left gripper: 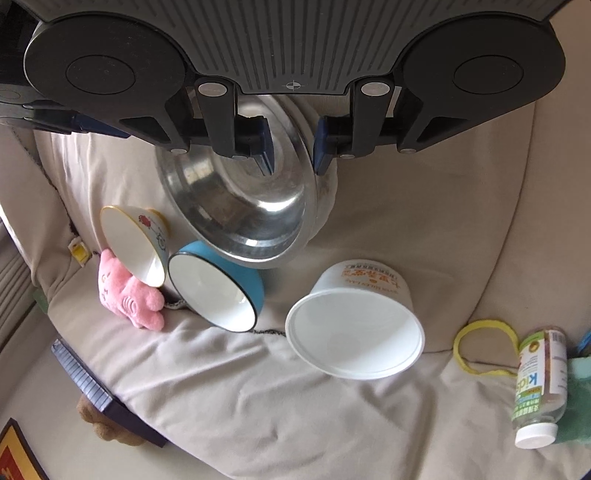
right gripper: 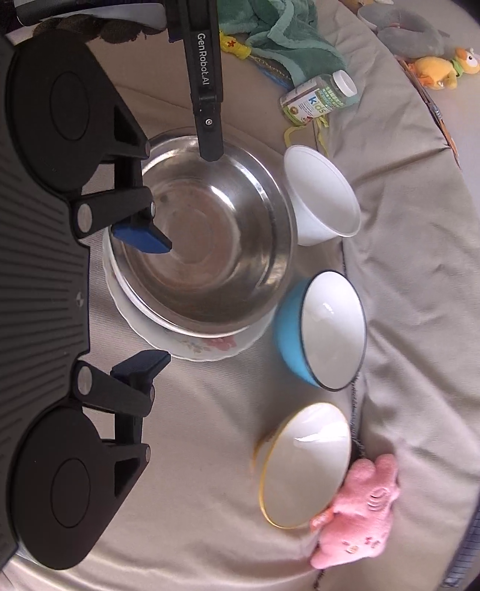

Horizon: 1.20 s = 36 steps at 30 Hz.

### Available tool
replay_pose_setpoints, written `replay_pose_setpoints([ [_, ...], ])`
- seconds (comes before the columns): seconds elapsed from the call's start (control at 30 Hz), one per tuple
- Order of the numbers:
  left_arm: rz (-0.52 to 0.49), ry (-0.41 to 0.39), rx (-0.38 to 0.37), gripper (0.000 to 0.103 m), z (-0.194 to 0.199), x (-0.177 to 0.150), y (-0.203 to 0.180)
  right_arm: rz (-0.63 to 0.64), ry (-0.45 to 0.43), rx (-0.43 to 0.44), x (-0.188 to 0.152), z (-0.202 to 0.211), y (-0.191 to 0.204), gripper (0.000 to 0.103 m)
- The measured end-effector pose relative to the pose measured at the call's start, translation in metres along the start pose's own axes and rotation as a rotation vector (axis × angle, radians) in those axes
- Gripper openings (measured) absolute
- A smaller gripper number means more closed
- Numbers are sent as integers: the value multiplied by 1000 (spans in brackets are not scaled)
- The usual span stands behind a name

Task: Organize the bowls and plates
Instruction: 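Open the right tool to release the steel bowl, then move the right tool to the yellow-rimmed bowl and grasp its rim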

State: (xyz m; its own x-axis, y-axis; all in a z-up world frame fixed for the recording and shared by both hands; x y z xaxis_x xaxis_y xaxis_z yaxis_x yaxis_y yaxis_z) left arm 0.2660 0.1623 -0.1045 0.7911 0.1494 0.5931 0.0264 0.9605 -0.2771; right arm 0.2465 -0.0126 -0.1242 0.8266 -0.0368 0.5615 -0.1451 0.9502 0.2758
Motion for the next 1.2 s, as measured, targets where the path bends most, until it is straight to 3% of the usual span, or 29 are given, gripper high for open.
replay_pose_setpoints([
  [0.13, -14, 38, 1, 25, -12, -8, -2, -65, 95, 52, -12, -22, 3, 38],
  [0.33, -41, 0, -4, 27, -20, -3, -7, -71, 36, 14, 0, -34, 1, 37],
  [0.4, -49, 23, 5, 26, -26, -4, -9, -66, 22, 21, 4, -35, -2, 37],
  [0.6, -56, 32, 63, 24, -20, -3, -11, -67, 23, 168, -8, -16, -8, 38],
  [0.7, -65, -53, 112, 27, -1, 14, -17, -62, -53, 198, 2, 10, -27, 38],
  [0.83, -91, -142, 43, 27, 3, 48, -54, -90, -193, 102, 34, 38, -82, 42],
  [1.03, -309, -95, -106, 27, -68, 97, -151, -227, -227, -1, 70, 27, -174, 47],
  [1.2, -376, -11, -90, 27, -146, 138, -188, -307, -207, -9, 88, 0, -218, 47],
])
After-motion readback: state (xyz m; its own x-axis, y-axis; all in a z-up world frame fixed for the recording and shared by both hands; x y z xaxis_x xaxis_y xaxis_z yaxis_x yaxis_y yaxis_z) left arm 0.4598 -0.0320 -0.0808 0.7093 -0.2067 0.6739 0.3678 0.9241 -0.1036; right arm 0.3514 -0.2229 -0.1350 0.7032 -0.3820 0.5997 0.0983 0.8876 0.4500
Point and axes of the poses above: each gripper's, at about its wrist camera, not at the fingertips, and z roughly against the way its jaws point, y to its left, x to its top, the point moved 10 cm from there along -z, roughly the way its jaws point, and after that the axes turned 8 degrees about -z, right-handed, at the moved point
